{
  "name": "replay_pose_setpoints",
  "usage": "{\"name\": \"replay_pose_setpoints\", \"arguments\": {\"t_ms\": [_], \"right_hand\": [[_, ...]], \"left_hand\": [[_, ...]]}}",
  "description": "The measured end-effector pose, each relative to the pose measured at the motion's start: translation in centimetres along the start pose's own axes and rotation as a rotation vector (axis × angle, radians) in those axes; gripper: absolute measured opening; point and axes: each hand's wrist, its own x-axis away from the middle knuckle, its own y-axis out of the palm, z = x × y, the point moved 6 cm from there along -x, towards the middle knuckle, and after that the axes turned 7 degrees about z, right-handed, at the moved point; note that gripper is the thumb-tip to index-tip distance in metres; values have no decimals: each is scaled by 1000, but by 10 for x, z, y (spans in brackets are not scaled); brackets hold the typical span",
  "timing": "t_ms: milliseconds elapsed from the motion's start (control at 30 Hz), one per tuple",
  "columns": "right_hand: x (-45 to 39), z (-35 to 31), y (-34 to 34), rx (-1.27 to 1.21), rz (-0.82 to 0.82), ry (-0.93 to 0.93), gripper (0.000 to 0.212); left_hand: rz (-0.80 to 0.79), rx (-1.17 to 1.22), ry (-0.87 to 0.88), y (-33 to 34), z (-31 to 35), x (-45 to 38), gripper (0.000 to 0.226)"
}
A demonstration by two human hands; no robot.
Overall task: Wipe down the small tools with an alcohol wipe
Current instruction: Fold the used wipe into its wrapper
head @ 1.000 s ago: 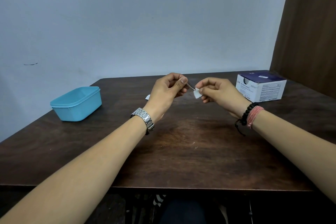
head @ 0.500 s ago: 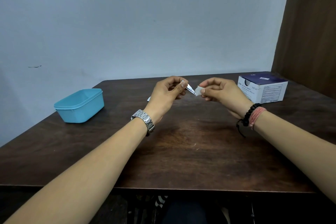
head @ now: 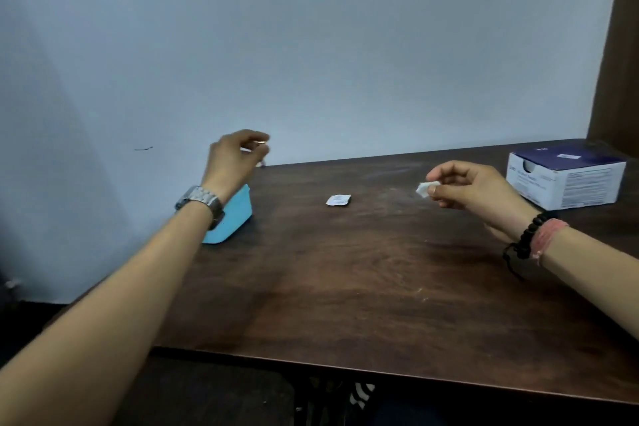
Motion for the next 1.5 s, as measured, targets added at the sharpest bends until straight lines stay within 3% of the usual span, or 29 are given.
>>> {"name": "replay_pose_setpoints", "arguments": {"t_ms": [67,167,467,567,633,667,767,900,1100,1200,1333,1500], "right_hand": [[1,1,3,-14,-8,9,17],[2,0,5,-16,-29,3,20],[2,0,2,10,-53,1,16],[1,1,3,54,-58,3,18],[0,2,4,77,-60,2,20],[1,3,5,82,-59,2,19],[2,2,7,71,-48,7,12],[6,3,9,43,-59,5,10],[4,4,7,5,-102,-5,22],[3,5,13,-35,-111,19,30],[5,5,19,-61,-106,43,12],[8,0,10,53,-14,-12,8]], "left_hand": [[-13,-275,-71,-29,-36,-13,19],[-139,-492,-197,-41,-78,-17,18],[-449,-759,-191,-13,-96,-10,11],[-230,-805,-119,-21,-72,-18,16],[-60,-734,-6,-15,-44,-19,14],[-48,-672,49,-3,-30,-17,15],[-181,-523,117,53,1,-3,19],[-359,-453,5,135,2,20,27],[-357,-336,-82,172,-11,27,37],[-338,-152,-145,170,-13,31,39],[-336,214,-205,170,7,41,22],[-500,640,-231,177,67,74,11]]}}
